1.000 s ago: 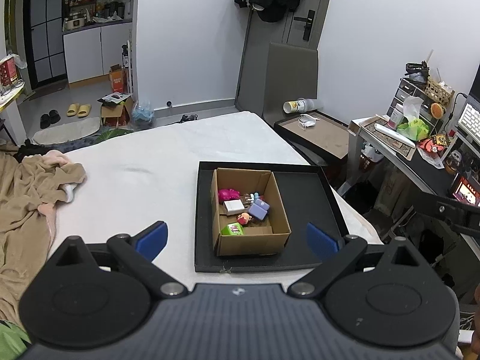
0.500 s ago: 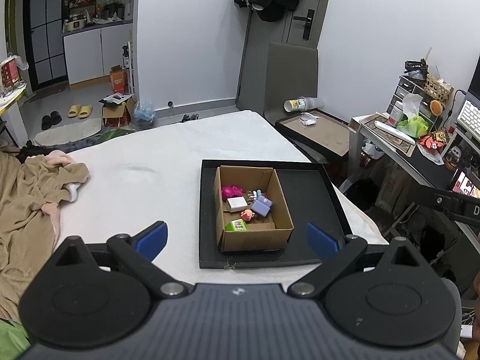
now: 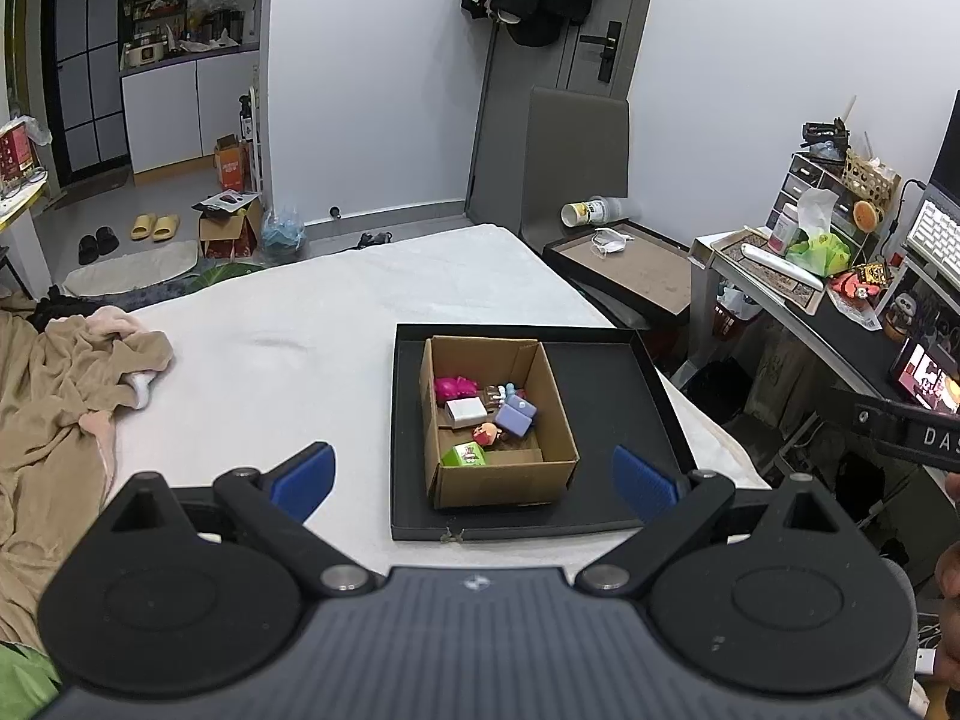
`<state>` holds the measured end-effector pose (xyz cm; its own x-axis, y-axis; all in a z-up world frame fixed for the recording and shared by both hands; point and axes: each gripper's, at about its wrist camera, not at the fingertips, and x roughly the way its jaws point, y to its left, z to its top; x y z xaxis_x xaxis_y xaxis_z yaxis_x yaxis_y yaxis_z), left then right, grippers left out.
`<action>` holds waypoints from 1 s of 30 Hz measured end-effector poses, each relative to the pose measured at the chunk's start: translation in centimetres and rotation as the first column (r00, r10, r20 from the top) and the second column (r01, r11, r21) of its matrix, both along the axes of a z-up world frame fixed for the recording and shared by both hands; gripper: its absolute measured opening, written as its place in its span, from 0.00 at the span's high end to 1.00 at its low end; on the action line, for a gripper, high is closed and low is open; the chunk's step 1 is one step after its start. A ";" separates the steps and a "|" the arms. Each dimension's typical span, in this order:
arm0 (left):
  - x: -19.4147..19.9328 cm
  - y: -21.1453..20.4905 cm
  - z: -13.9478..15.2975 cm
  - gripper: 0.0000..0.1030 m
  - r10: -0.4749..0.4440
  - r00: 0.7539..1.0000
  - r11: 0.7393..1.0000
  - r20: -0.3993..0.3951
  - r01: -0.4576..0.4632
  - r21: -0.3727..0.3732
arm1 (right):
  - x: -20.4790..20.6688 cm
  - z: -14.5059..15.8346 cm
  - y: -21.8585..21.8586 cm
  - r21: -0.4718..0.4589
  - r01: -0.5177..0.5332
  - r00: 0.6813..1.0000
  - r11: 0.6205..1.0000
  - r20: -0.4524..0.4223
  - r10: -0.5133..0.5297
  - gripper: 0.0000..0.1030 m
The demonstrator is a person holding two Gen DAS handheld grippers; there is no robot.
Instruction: Organize rigid objects
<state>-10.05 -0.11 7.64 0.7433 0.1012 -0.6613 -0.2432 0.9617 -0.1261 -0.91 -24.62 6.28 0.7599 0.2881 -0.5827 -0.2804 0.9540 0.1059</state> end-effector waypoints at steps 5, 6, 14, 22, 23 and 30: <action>0.2 -0.1 -0.1 0.05 0.000 1.000 1.000 -0.003 0.000 0.001 | 0.1 -0.1 0.1 0.000 -0.009 1.000 1.000 -0.009 0.009 0.00; 0.1 -0.1 -0.1 0.05 0.000 1.000 1.000 -0.003 0.000 0.001 | 0.1 -0.1 0.0 0.000 -0.009 1.000 1.000 -0.007 0.009 0.00; 0.0 0.1 -0.1 0.05 0.000 1.000 1.000 0.001 0.000 0.002 | -0.1 0.0 0.0 0.009 -0.016 1.000 1.000 0.000 0.016 0.00; 0.0 0.1 -0.3 0.05 0.000 1.000 1.000 0.001 0.000 0.002 | -0.2 0.1 0.1 0.000 -0.021 1.000 1.000 0.008 0.021 0.00; 0.0 0.1 -0.2 0.05 0.000 1.000 1.000 0.001 0.000 0.003 | -0.2 0.1 0.1 -0.002 -0.020 1.000 1.000 0.008 0.020 0.00; -0.4 0.1 -0.5 0.05 -0.004 1.000 1.000 0.013 0.004 0.014 | -0.2 -0.1 0.2 0.005 -0.028 1.000 1.000 0.002 0.028 0.00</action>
<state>-10.49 -0.06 7.17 0.7522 0.1077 -0.6500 -0.2379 0.9644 -0.1156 -1.09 -24.45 6.20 0.7528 0.3124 -0.5794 -0.3076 0.9451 0.1099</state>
